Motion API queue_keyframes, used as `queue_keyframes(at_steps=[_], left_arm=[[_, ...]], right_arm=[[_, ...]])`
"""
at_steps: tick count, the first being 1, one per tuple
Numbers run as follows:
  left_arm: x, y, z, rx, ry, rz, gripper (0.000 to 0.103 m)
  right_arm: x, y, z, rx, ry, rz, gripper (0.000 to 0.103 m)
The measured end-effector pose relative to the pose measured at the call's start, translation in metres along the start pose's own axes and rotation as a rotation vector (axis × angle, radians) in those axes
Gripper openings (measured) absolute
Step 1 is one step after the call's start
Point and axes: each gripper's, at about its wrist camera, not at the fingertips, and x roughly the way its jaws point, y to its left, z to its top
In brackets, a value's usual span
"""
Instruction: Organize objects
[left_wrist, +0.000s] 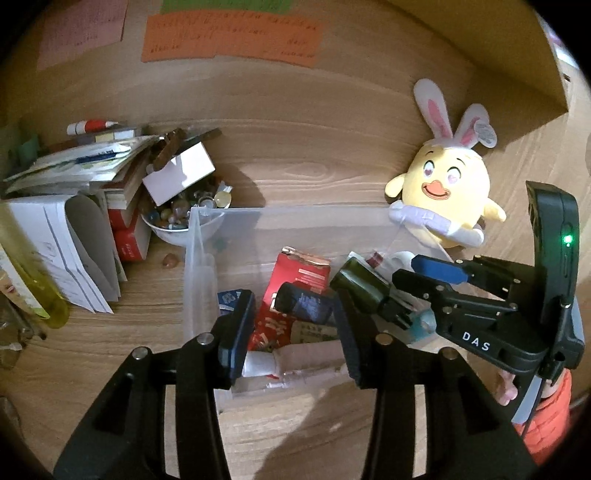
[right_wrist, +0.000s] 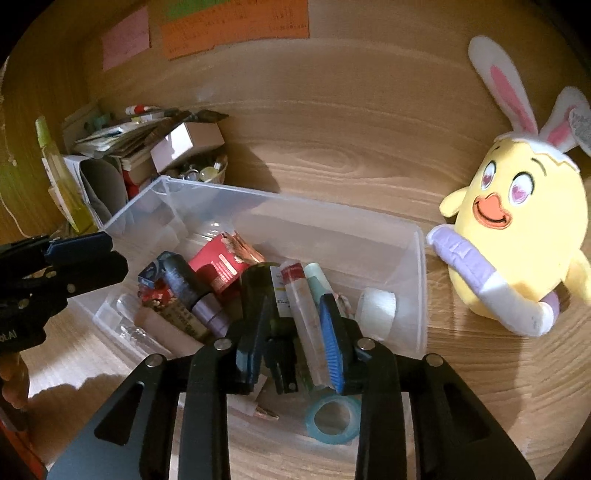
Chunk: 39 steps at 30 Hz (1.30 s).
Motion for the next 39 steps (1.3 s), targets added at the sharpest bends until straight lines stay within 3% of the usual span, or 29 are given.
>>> queue_keyframes(at_steps=[7,9,12,15,17,20,24,28,39], left_arm=[[-0.014,-0.003,-0.005,0.006,-0.021,-0.009,0.044],[-0.018,-0.003,-0.007,0.005,-0.026,-0.01,0.049],[-0.025,-0.005,-0.012,0.017,-0.046,0.004,0.062],[-0.032,-0.01,-0.016,0.042,-0.063,0.018,0.066],[-0.035,-0.012,-0.019,0.048,-0.068,0.03,0.077],[-0.04,-0.015,-0.024,0.052,-0.087,0.046,0.087],[-0.044,-0.017,-0.029,0.051,-0.096,0.058,0.095],[-0.048,-0.02,-0.035,0.051,-0.104,0.07,0.096],[-0.055,-0.025,-0.047,0.058,-0.115,0.072,0.097]], right_arm=[[-0.024,0.007,-0.005,-0.017,-0.034,-0.007,0.033],[-0.031,0.009,-0.008,-0.018,-0.042,-0.002,0.035],[-0.044,0.01,-0.013,-0.014,-0.066,0.003,0.048],[-0.056,0.013,-0.018,-0.015,-0.09,-0.002,0.062],[-0.064,0.014,-0.022,-0.014,-0.103,0.0,0.073],[-0.073,0.015,-0.026,-0.006,-0.117,0.01,0.081],[-0.085,0.016,-0.035,0.002,-0.137,0.013,0.083],[-0.09,0.017,-0.042,0.01,-0.146,0.016,0.089],[-0.099,0.017,-0.055,0.021,-0.157,0.017,0.089]])
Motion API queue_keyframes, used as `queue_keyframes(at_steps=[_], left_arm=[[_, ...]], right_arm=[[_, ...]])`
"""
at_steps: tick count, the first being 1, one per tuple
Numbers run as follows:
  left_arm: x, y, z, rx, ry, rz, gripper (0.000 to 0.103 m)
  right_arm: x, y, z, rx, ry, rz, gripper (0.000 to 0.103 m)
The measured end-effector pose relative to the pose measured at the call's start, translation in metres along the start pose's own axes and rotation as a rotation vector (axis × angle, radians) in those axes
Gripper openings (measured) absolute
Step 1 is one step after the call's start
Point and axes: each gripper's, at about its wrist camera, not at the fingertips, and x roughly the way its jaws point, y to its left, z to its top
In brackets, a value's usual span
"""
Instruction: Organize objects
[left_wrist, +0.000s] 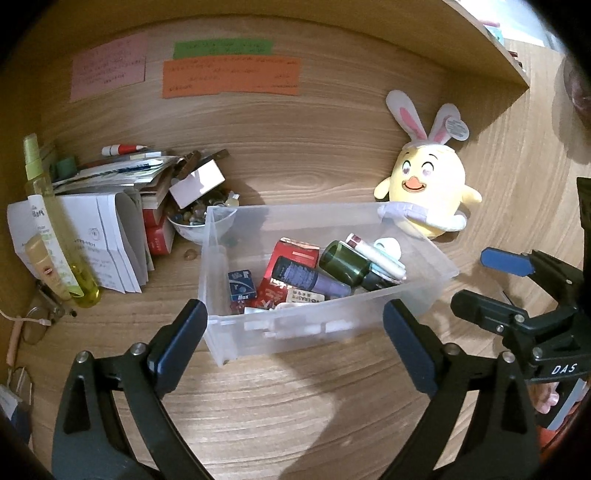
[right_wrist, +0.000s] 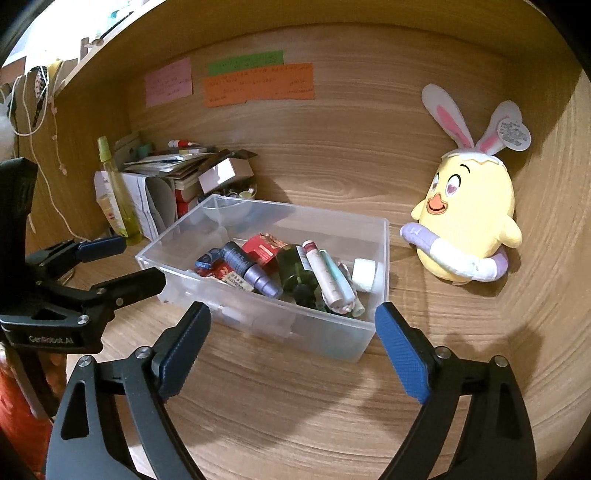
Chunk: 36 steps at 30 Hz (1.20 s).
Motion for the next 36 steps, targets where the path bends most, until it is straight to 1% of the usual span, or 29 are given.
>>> queue_keyframes(at_steps=[25,36], left_arm=[[-0.0059,-0.0024,-0.0029,0.0,-0.005,-0.009,0.097],[-0.0099,-0.0048,-0.0022,0.005,-0.019,-0.002,0.097]], right_arm=[[-0.0068,-0.0006,-0.0047,0.015,-0.009,0.012,0.09],[-0.0091,0.0007,-0.005,0.016,-0.014,0.015,0.09]])
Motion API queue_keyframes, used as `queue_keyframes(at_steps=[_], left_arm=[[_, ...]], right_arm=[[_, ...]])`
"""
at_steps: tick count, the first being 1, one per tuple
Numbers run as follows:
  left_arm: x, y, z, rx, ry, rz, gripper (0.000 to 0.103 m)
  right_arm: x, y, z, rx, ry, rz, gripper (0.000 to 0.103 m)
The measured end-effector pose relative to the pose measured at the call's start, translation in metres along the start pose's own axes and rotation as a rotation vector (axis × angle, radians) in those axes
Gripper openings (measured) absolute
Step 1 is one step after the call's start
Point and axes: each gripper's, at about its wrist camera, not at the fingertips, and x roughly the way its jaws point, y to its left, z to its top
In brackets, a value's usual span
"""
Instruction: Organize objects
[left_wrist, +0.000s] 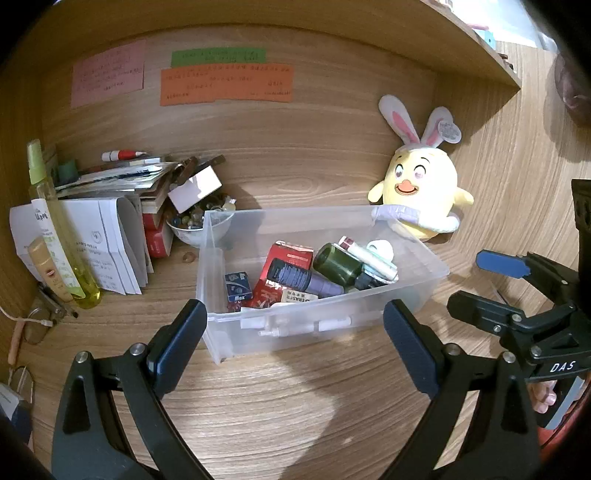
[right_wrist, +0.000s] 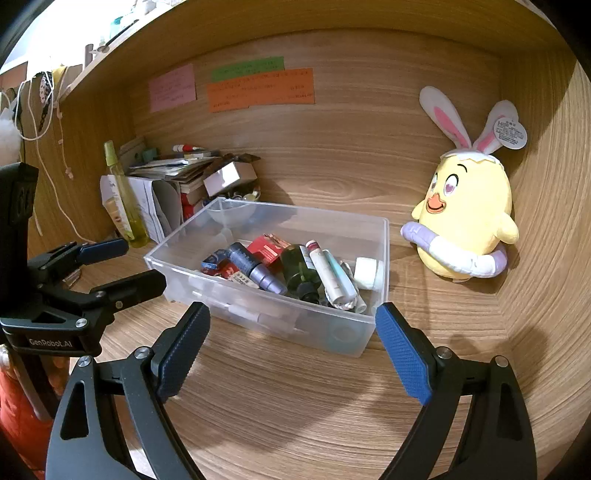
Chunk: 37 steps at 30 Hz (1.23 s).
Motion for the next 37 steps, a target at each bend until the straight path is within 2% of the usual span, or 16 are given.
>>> queue_keyframes(at_steps=[15,25,31,37], left_arm=[[0.003,0.004,0.001,-0.02,0.001,0.004,0.098],[0.01,0.001,-0.001,-0.02,0.039,-0.027,0.098],[0.009,-0.003,-0.002,-0.003,0.01,-0.008,0.098],[0.011,0.001,-0.001,-0.021,0.027,-0.015,0.098]], right_arm=[[0.002,-0.004,-0.001,0.014,0.009,0.006,0.09],[0.008,-0.008,-0.001,0.028,0.018,0.015,0.09],[0.012,-0.011,-0.002,0.035,0.029,0.02,0.09],[0.016,-0.013,-0.003,0.04,0.04,0.025,0.09]])
